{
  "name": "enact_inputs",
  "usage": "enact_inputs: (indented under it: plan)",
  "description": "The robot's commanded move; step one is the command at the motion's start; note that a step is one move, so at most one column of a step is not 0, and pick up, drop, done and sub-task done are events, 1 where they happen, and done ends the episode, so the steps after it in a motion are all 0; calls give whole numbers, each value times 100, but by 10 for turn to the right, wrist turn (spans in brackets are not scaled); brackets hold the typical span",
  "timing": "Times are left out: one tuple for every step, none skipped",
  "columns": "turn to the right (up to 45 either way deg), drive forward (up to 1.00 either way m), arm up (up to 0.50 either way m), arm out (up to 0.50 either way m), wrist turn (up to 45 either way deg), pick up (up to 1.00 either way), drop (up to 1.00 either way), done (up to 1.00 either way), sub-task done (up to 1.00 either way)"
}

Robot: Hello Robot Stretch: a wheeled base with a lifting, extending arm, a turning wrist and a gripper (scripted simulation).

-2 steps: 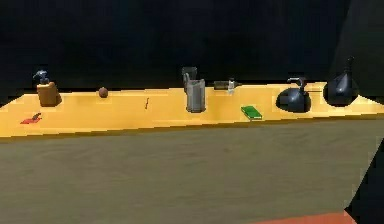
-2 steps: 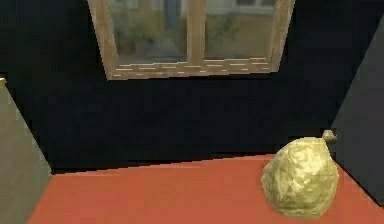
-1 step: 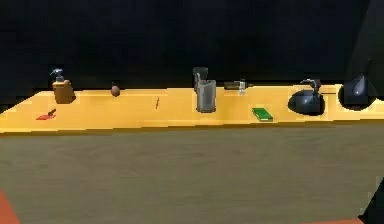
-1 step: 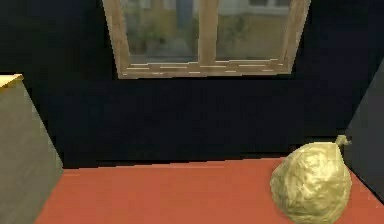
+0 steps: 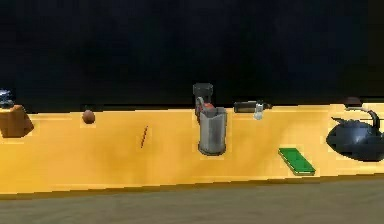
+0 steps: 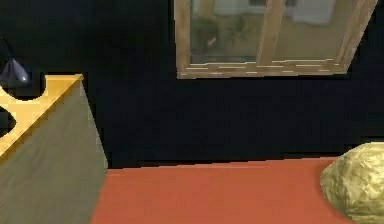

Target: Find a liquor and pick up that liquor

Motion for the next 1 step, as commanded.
enact_inputs:
  plan:
    - [-450,0,0,0,0,0,0,0,0]
